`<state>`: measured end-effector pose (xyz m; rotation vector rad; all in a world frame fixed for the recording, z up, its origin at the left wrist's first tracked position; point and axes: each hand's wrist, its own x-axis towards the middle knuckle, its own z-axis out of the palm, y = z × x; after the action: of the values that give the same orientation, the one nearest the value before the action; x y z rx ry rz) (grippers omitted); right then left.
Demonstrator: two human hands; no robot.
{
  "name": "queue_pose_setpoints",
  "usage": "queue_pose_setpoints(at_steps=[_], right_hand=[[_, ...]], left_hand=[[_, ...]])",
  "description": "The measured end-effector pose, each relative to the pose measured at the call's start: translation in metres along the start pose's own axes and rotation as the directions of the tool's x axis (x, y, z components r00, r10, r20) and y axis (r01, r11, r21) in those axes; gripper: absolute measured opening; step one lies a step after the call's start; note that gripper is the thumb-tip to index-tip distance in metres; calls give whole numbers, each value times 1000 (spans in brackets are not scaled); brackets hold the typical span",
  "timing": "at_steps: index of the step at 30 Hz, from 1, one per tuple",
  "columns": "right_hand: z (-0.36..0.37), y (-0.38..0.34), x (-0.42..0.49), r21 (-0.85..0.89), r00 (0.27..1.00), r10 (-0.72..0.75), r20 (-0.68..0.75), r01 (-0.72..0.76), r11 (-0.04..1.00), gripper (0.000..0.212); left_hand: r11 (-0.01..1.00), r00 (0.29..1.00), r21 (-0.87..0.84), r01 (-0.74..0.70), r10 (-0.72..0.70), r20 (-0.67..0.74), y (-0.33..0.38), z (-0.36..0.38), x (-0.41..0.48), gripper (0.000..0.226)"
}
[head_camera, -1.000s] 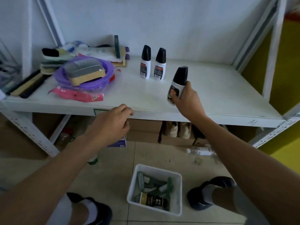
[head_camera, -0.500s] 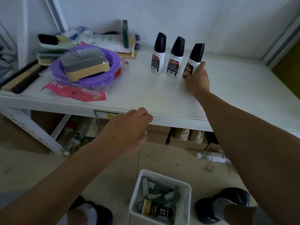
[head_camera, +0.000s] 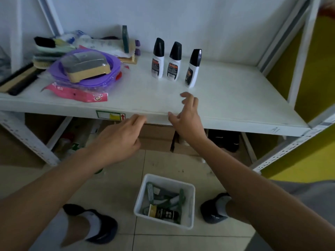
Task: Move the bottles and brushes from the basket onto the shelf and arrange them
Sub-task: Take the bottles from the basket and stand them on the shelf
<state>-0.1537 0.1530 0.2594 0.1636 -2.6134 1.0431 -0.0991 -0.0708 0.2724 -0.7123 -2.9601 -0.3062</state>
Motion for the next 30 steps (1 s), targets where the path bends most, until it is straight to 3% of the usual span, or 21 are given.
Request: queue_pose_setpoints(at_steps=[4,8,11,14,17,23,30], right_hand=[[16,-2,-50,-165,978,-166,129,186,969,54],[49,20,-86,-262,919,-119,376,229,937,47],[81,53,-107,-356,804,5,595,259,898,48],[113,94,-130,-429,624,175,762,283,858,39],[146,133,-163,-486,514,304,802,266,832,34],[195,167,-207,-560,385,432,816,339,756,25],[212,180,-218,-565,389,434,813,347,749,28]], left_hand=[[999,1000,43,4,-3,-13,0,8,-8,84],[996,998,86,8,-13,67,-6,24,-11,91],[990,979,137,-14,-14,204,-9,35,-14,95],[987,931,159,-33,-28,365,-10,40,-13,99],[982,892,176,-66,-21,452,-9,44,-11,98],[976,870,193,-99,-9,492,0,56,-5,96],[963,863,238,-129,-9,505,-1,71,-3,94]])
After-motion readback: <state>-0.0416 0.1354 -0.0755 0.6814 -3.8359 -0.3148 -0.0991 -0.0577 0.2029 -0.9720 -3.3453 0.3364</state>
